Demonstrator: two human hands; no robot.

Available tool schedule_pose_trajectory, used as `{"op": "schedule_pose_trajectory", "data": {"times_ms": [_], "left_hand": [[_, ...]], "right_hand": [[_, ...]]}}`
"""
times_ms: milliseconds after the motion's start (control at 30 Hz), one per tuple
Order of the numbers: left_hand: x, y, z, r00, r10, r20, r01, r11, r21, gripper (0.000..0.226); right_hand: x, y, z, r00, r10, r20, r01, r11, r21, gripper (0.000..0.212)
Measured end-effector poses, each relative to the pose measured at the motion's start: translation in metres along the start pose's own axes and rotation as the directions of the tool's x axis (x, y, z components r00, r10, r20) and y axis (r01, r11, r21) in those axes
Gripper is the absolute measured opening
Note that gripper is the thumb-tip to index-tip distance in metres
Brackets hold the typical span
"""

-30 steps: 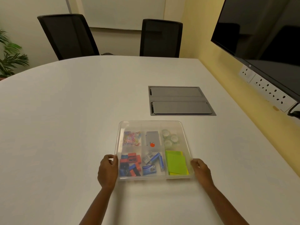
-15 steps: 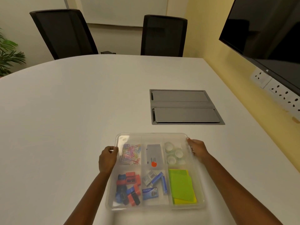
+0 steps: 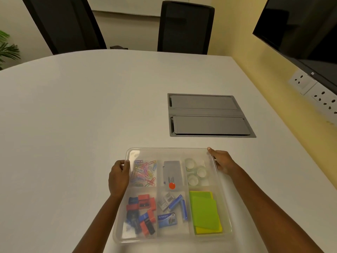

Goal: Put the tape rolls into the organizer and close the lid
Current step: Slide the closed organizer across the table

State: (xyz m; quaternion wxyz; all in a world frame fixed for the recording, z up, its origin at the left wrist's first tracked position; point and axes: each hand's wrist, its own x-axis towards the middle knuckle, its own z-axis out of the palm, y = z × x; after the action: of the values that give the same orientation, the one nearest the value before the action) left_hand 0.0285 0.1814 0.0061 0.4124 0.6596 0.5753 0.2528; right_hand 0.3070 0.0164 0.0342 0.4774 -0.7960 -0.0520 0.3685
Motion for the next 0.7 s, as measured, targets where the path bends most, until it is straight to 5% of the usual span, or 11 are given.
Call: {"op": "schedule_pose_trajectory", "data": {"times_ms": [367, 533, 700], "left_hand": [[0.010, 0.010, -0.004, 0.998, -0.050, 0.039, 0.054, 0.993, -0.101, 0.030], [0.030, 0.032, -0.005, 0.969, -0.151, 0.196, 0.212, 0.914, -0.346, 0.031], [0.042, 0.033, -0.002, 0.920, -0.212, 0.330, 0.315, 0.901, -0.298, 0.046]], "right_hand": [[-0.001, -0.009, -0.001, 0.999, -0.026, 0.039, 0.033, 0.978, -0.206, 0.045], [-0.004, 0.008, 0.012, 0.989, -0.145, 0.005, 0.141, 0.953, -0.268, 0.050], [-0.003, 0.016, 0.020, 0.986, -0.161, -0.049, 0.148, 0.969, -0.196, 0.054]]}}
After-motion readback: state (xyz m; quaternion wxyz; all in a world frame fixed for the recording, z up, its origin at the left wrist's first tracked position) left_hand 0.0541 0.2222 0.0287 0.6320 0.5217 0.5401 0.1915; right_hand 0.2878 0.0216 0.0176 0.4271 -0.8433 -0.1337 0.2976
